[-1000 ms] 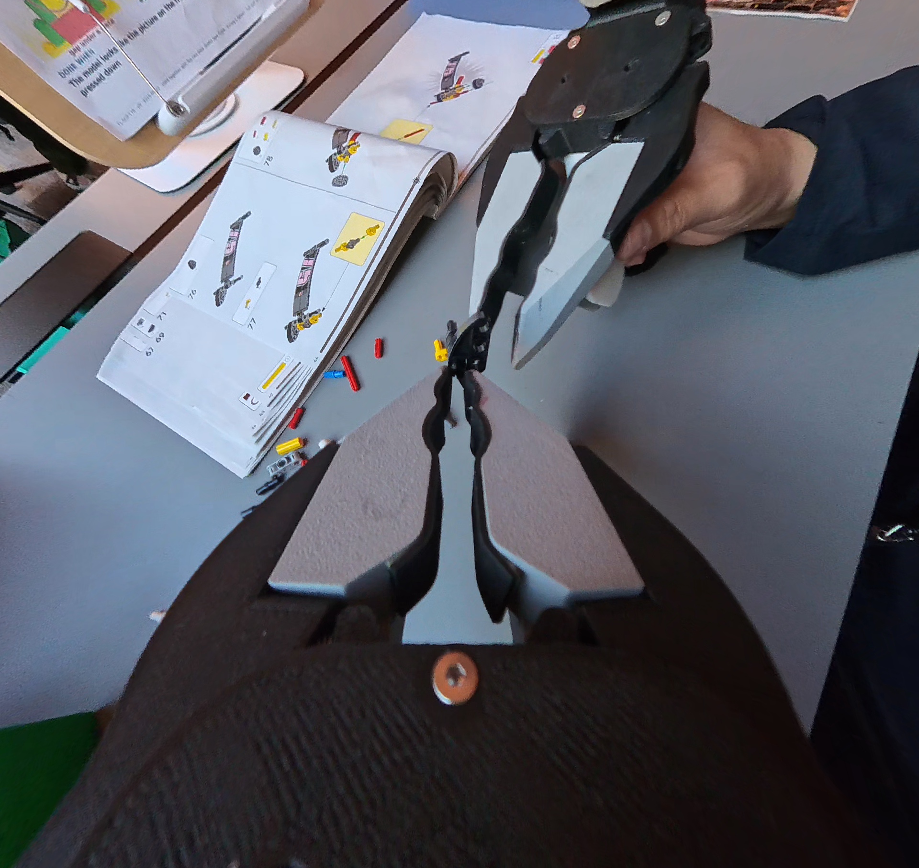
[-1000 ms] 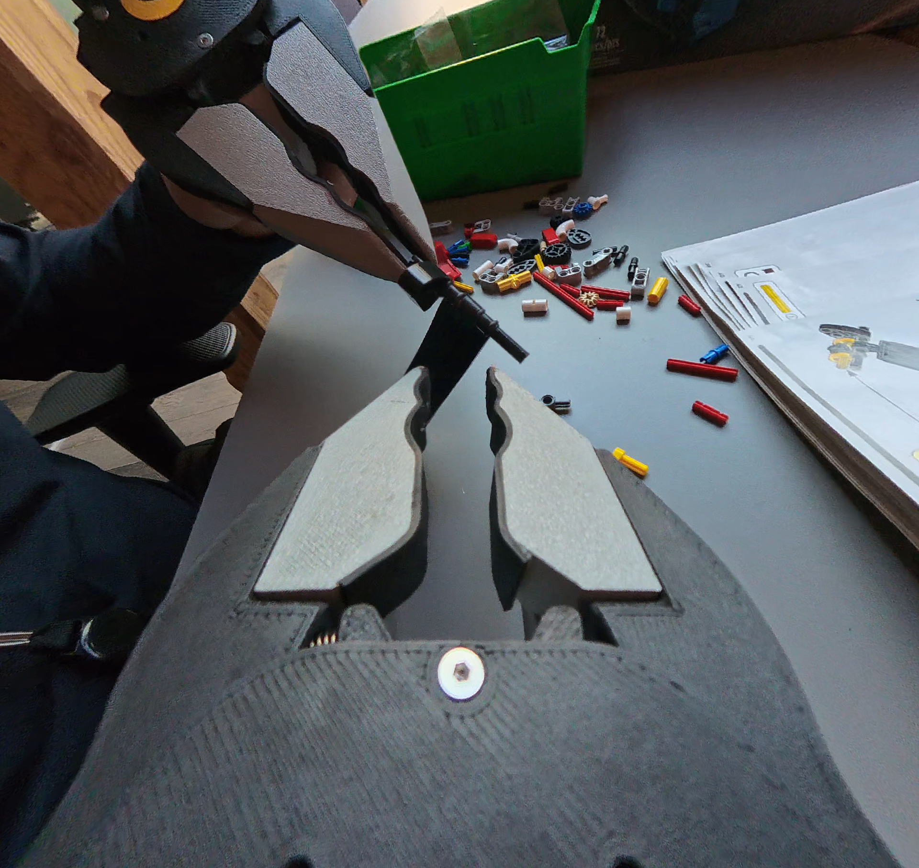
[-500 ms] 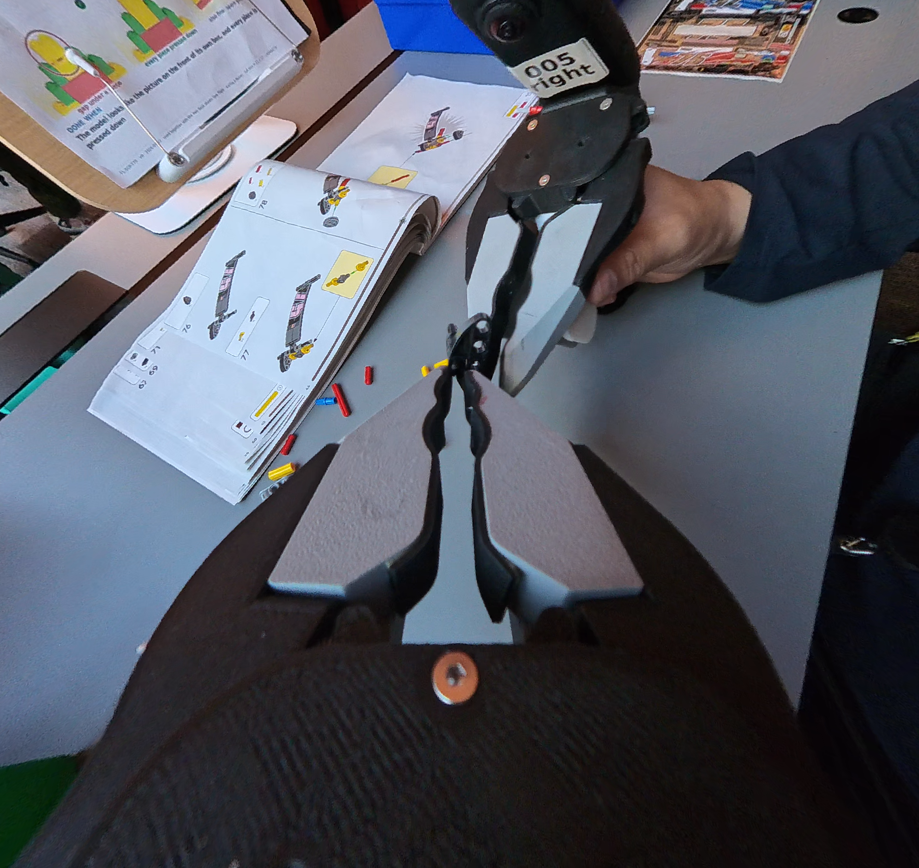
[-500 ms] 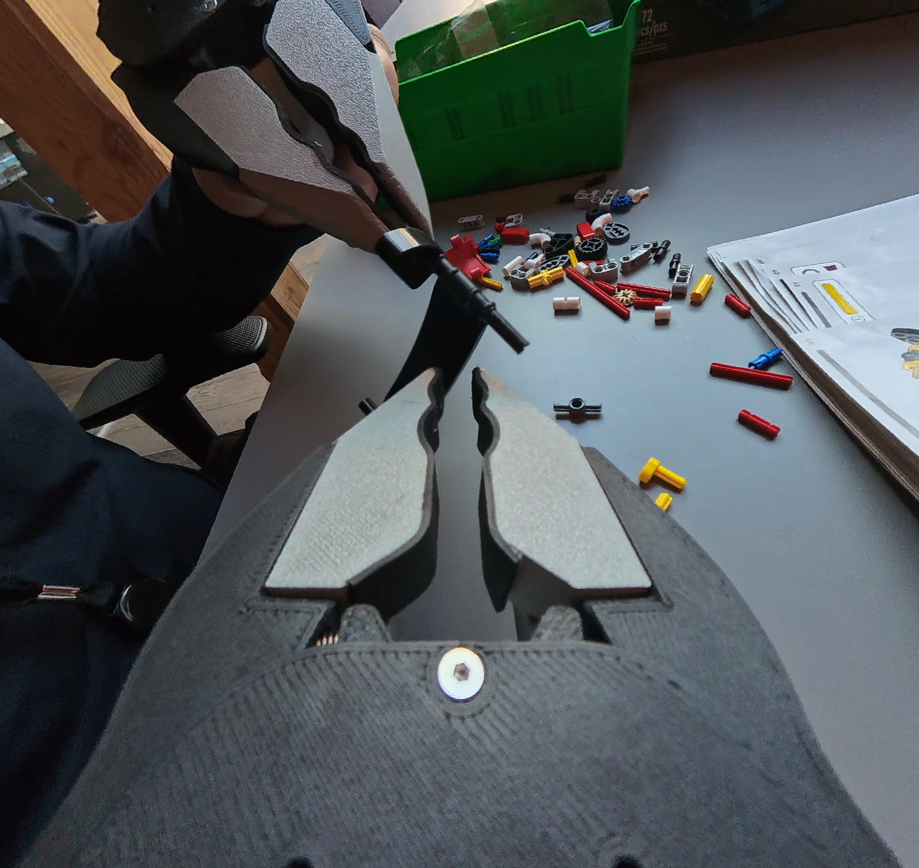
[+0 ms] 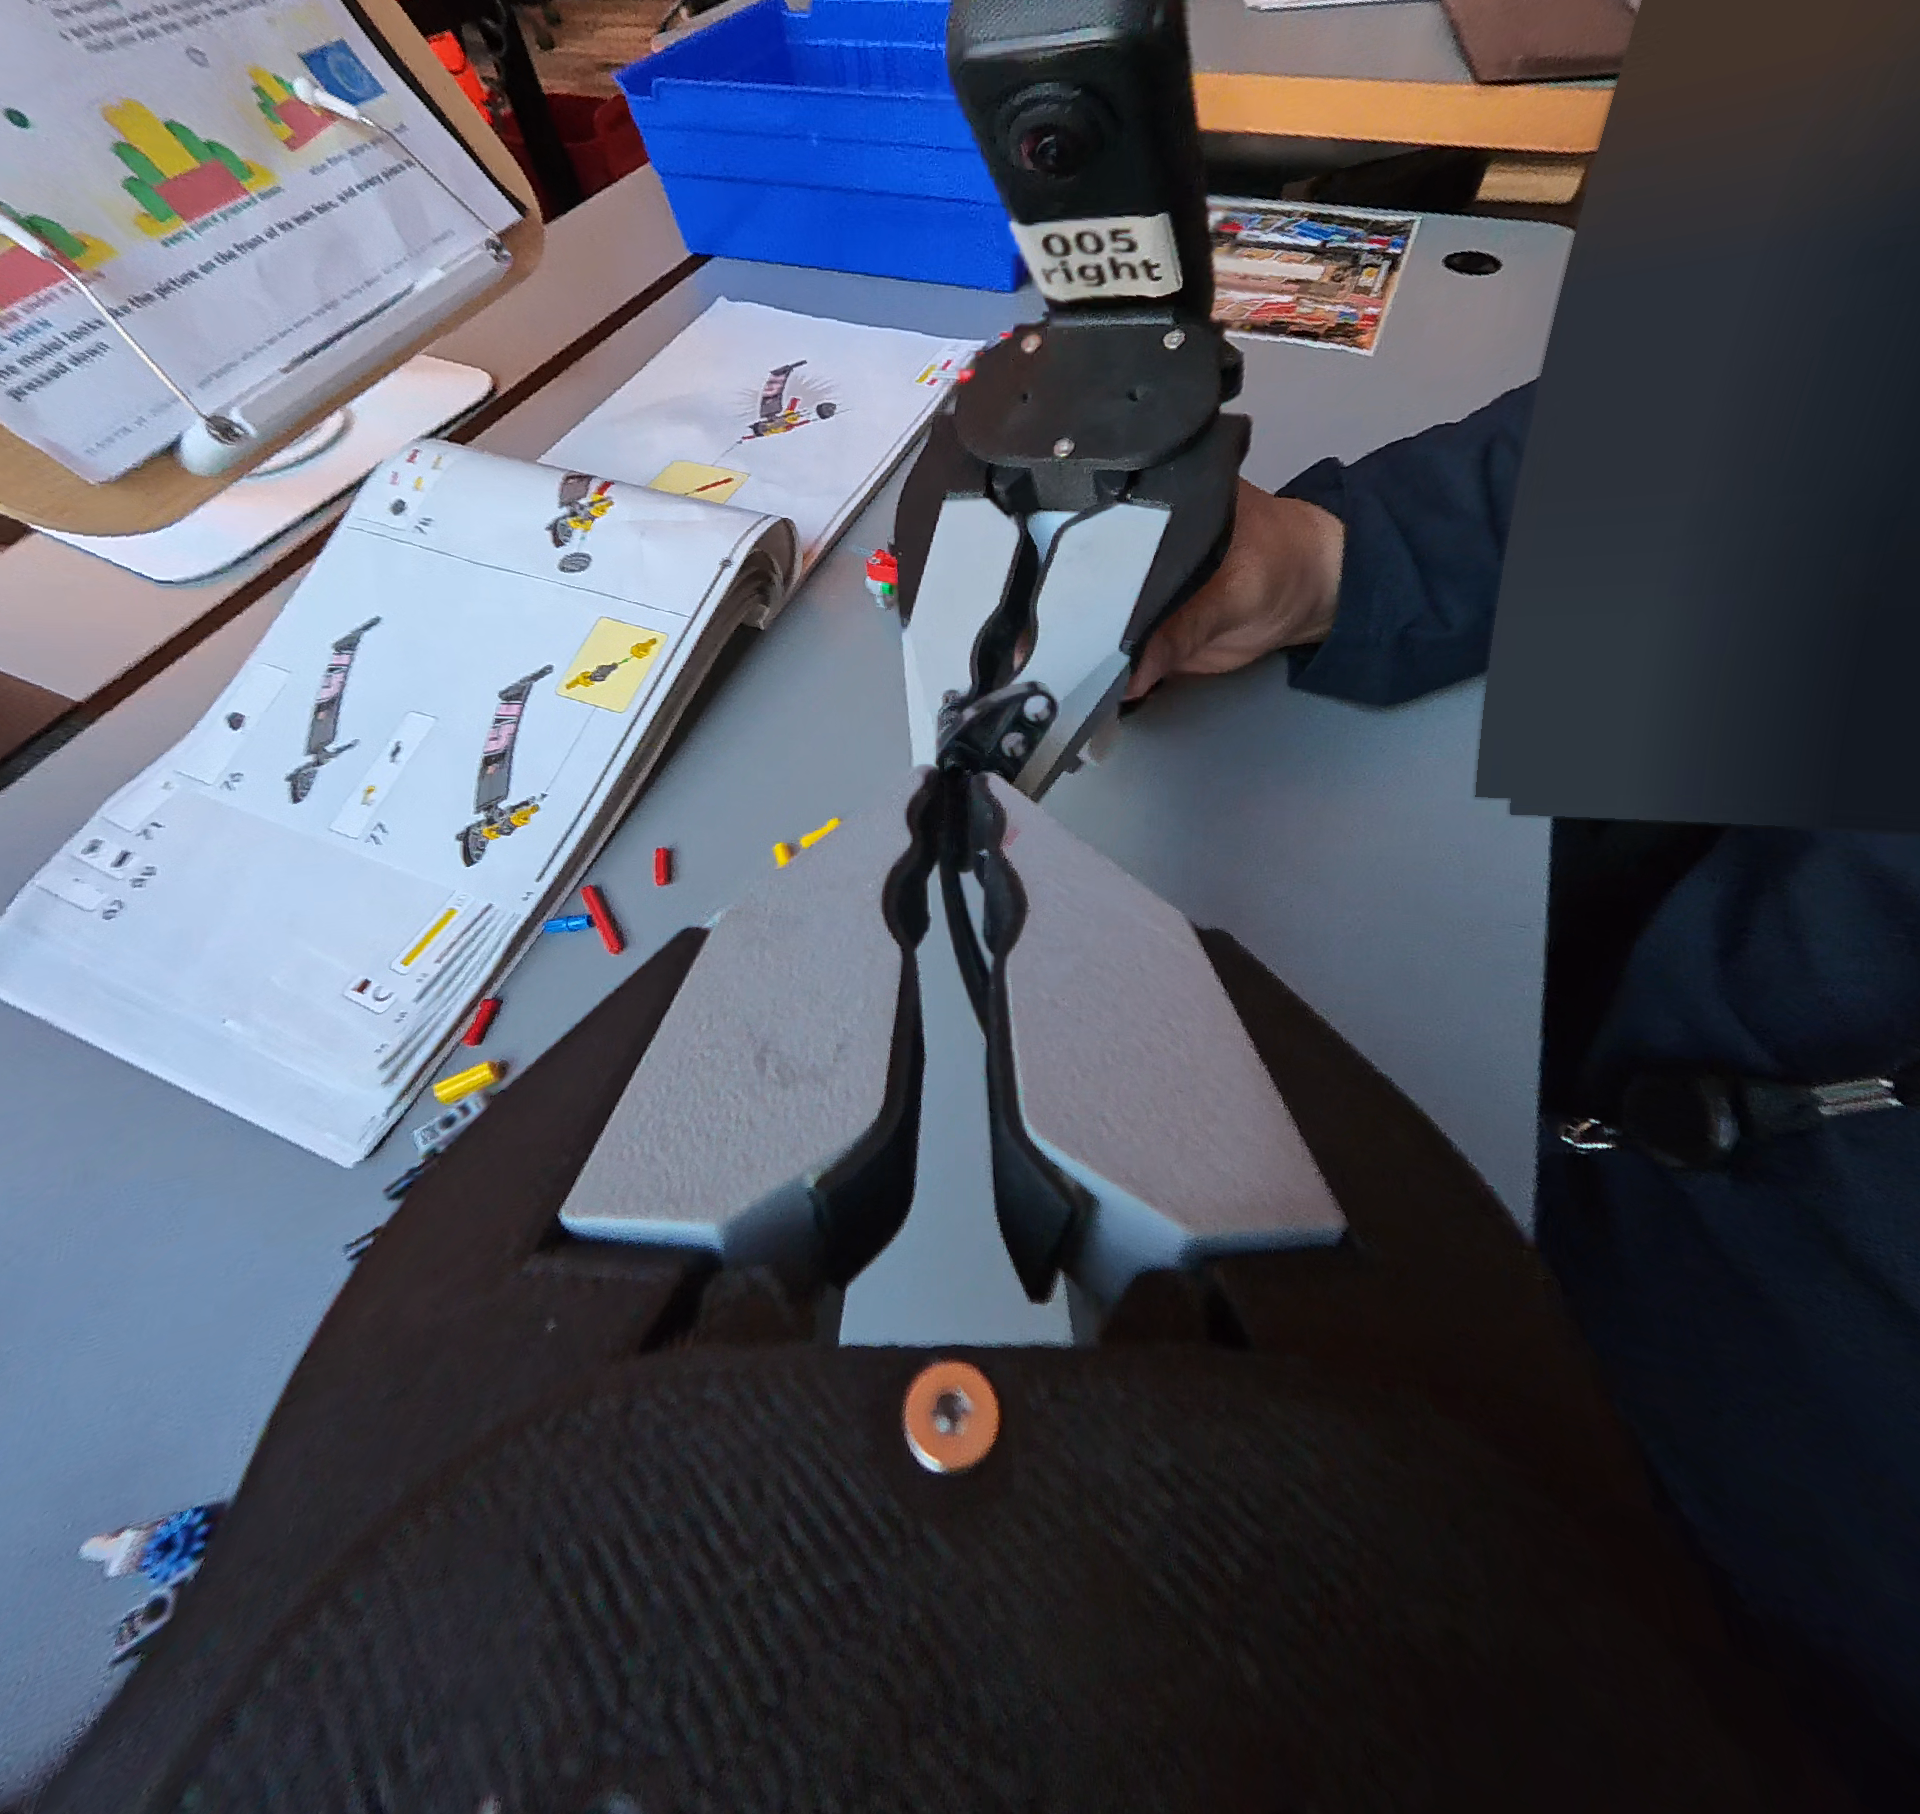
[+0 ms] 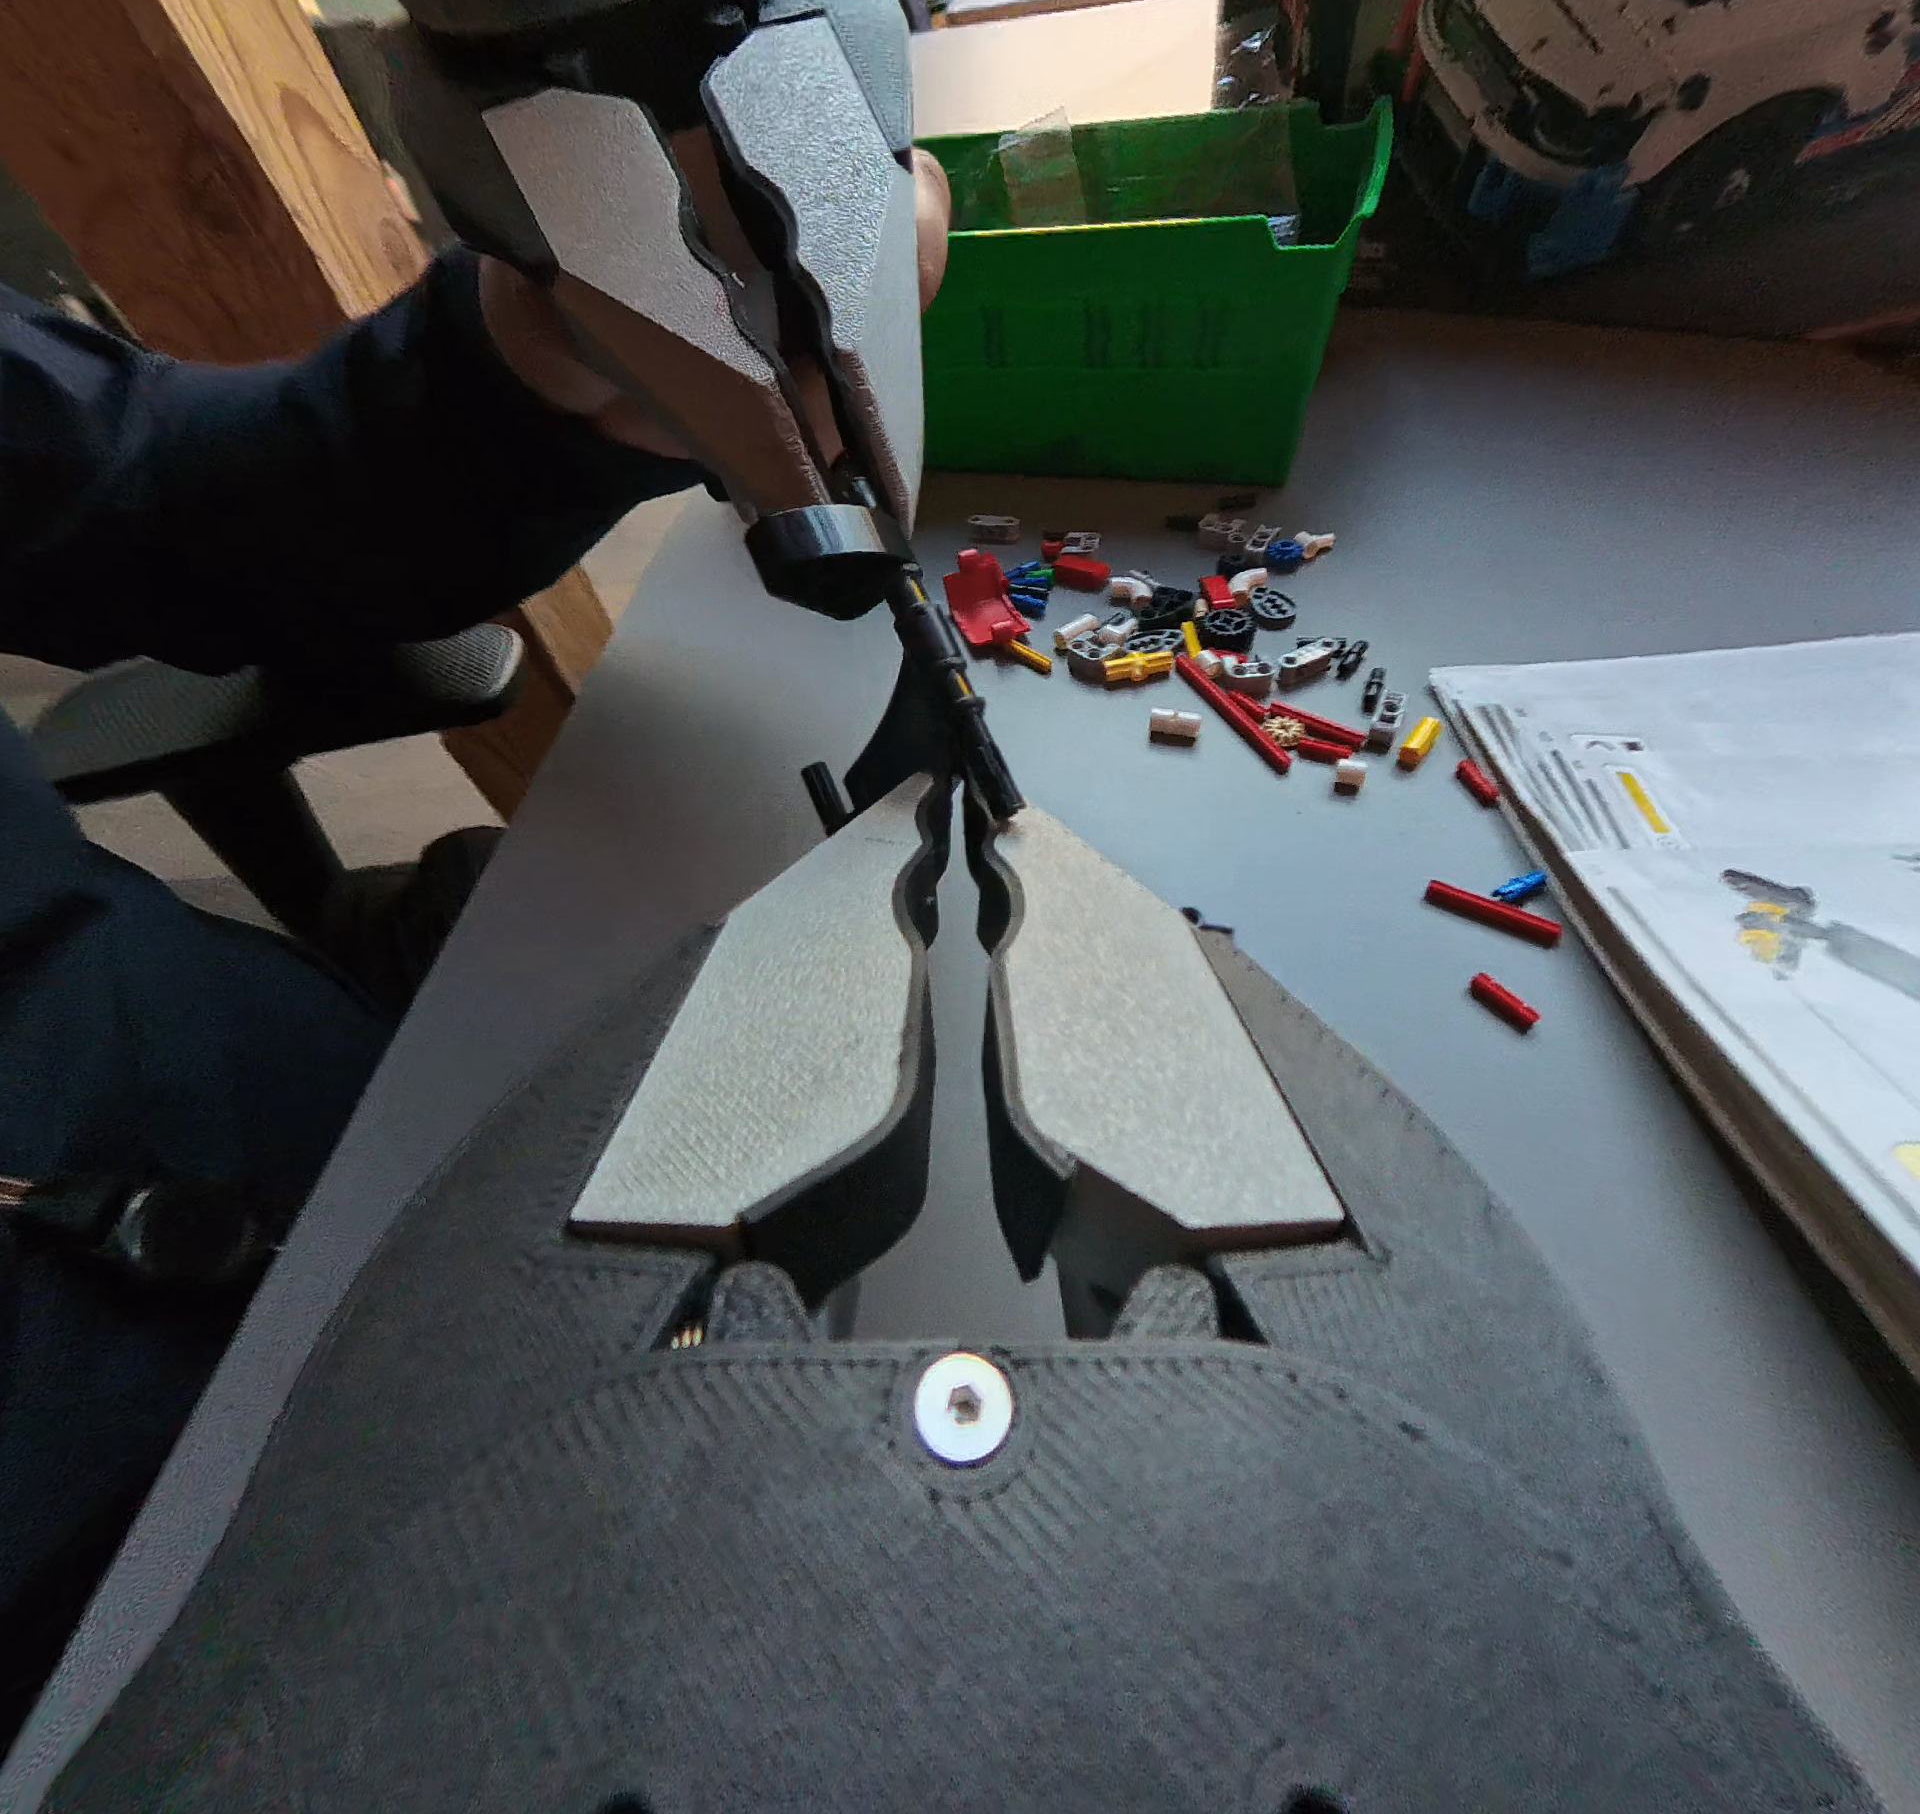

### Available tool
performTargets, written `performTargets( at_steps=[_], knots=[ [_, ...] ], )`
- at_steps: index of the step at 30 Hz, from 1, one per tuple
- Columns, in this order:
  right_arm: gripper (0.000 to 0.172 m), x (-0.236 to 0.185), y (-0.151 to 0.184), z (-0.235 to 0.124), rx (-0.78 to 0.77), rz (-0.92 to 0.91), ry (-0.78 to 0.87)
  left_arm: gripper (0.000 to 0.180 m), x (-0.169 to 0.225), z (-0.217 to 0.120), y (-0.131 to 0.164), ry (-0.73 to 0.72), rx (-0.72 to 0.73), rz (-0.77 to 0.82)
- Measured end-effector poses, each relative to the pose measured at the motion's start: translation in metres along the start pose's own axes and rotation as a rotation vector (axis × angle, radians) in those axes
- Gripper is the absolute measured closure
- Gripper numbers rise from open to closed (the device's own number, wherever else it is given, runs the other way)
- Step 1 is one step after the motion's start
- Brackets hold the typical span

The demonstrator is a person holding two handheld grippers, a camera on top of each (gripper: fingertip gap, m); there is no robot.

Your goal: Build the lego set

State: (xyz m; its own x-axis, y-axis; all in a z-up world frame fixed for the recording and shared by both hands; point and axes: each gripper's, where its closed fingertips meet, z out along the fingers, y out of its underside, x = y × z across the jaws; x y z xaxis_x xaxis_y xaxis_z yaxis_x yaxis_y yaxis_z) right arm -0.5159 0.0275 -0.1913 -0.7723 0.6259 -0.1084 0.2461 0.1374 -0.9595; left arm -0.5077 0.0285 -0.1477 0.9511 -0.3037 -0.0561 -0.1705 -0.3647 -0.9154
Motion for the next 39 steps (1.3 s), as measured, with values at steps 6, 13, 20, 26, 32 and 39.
performTargets(
  at_steps=[6,13,20,26,32,39],
  knots=[
    [0.172,0.003,-0.001,-0.002,-0.069,-0.268,0.176,0.151,-0.005,-0.005,0.014,0.017,-0.066,-0.02],
    [0.172,0.008,0.004,0.001,-0.15,-0.464,0.3,0.145,0.001,0.0,0.048,0.066,-0.205,0.052],
    [0.172,0.027,0.012,-0.007,-0.182,-0.348,0.328,0.152,-0.013,0.008,0.088,0.041,-0.37,-0.067],
    [0.153,0.036,0.01,-0.023,-0.172,-0.131,0.274,0.154,-0.006,0.017,0.1,0.087,-0.411,-0.262],
    [0.133,0.038,0.043,-0.021,-0.324,0.003,0.191,0.151,0.0,0.037,0.105,0.087,-0.429,-0.327],
    [0.136,0.04,0.082,-0.013,-0.579,-0.117,0.273,0.153,-0.001,0.049,0.107,0.054,-0.43,-0.373]
  ],
)
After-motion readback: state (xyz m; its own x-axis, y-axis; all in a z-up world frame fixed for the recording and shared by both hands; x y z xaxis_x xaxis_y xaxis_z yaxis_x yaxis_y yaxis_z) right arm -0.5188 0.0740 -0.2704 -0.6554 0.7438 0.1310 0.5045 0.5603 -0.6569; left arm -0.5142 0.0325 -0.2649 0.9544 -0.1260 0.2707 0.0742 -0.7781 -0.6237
